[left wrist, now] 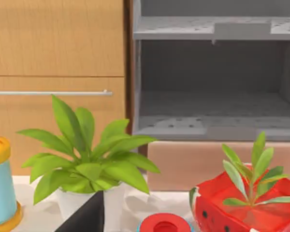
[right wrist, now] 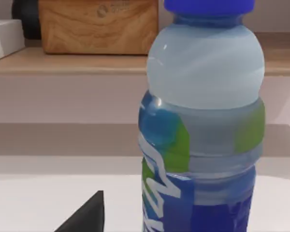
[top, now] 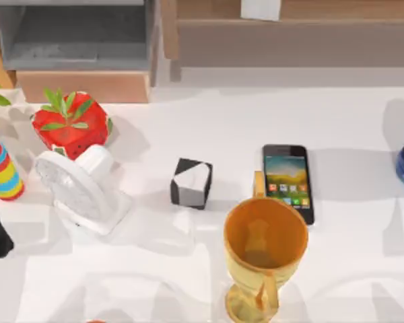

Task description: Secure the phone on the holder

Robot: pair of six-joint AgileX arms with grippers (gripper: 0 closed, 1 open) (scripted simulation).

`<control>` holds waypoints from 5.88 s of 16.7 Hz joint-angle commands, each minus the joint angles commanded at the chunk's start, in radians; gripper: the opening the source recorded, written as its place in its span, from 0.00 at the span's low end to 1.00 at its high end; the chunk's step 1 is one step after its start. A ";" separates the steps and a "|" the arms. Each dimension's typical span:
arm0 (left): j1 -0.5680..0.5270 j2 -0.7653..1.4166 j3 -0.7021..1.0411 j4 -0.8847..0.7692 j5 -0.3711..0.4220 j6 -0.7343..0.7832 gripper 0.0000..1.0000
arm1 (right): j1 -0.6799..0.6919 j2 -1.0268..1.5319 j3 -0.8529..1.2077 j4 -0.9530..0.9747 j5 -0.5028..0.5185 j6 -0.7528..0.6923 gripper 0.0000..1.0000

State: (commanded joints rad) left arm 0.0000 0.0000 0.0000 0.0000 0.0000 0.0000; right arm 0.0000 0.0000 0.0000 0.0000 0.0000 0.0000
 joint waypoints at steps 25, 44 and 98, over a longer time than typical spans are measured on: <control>0.000 0.000 0.000 0.000 0.000 0.000 1.00 | 0.405 1.805 1.486 -0.937 0.003 0.464 1.00; 0.000 0.000 0.000 0.000 0.000 0.000 1.00 | 0.488 2.237 1.673 -0.978 0.003 0.540 1.00; 0.000 0.000 0.000 0.000 0.000 0.000 1.00 | -0.070 1.818 1.677 -0.553 -0.256 0.015 0.00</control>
State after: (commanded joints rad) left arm 0.0000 0.0000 0.0000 0.0000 0.0000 0.0000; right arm -0.0699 1.8182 1.6768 -0.5529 -0.2562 0.0155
